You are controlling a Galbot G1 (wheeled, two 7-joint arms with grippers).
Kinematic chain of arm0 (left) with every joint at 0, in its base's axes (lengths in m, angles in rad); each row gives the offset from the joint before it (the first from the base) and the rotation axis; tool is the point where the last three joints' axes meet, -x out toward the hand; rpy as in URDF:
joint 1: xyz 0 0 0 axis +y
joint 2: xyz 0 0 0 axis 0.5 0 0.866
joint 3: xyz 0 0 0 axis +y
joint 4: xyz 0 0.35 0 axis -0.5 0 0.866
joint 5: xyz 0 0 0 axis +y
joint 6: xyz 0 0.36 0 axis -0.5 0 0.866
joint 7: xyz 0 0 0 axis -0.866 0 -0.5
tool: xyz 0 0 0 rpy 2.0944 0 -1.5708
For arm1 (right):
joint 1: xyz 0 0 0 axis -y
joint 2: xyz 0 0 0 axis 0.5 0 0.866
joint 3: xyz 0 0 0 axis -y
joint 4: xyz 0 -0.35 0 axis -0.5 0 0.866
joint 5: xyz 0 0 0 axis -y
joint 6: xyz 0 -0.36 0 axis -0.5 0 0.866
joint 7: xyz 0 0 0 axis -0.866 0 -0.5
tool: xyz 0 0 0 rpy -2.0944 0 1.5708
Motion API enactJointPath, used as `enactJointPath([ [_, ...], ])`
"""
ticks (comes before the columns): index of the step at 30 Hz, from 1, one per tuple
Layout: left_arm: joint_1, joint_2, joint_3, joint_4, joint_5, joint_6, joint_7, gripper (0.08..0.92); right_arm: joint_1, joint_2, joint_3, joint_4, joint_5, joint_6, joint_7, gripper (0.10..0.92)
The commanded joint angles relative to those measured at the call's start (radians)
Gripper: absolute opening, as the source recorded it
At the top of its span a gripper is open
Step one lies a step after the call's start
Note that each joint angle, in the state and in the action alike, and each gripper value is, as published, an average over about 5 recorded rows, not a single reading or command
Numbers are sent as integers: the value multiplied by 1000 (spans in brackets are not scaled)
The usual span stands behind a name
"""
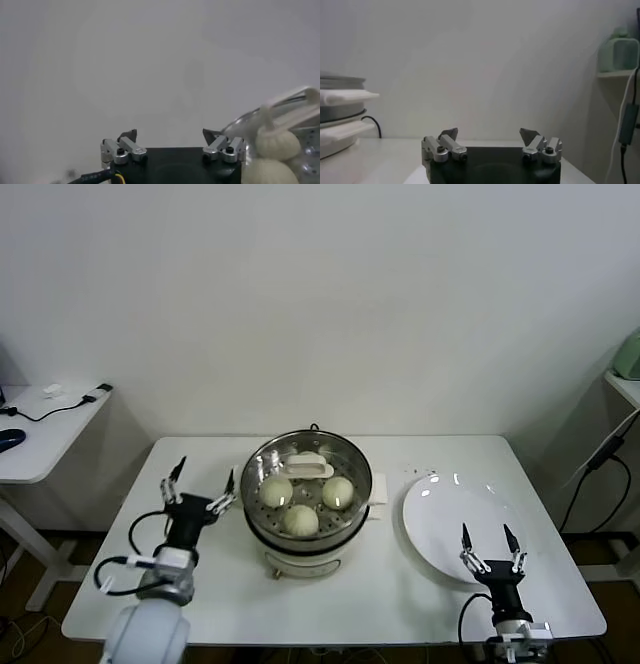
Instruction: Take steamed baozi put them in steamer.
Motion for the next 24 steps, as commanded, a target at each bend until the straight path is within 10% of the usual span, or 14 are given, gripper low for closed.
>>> enactJointPath([
  [1, 179, 79, -148, 240, -521, -322, -30, 823, -10, -2, -3, -10, 31, -12, 4, 823],
  [24, 158, 44, -77, 367, -410, -415, 1, 823, -5, -6, -20, -15, 50, -42, -2, 823],
])
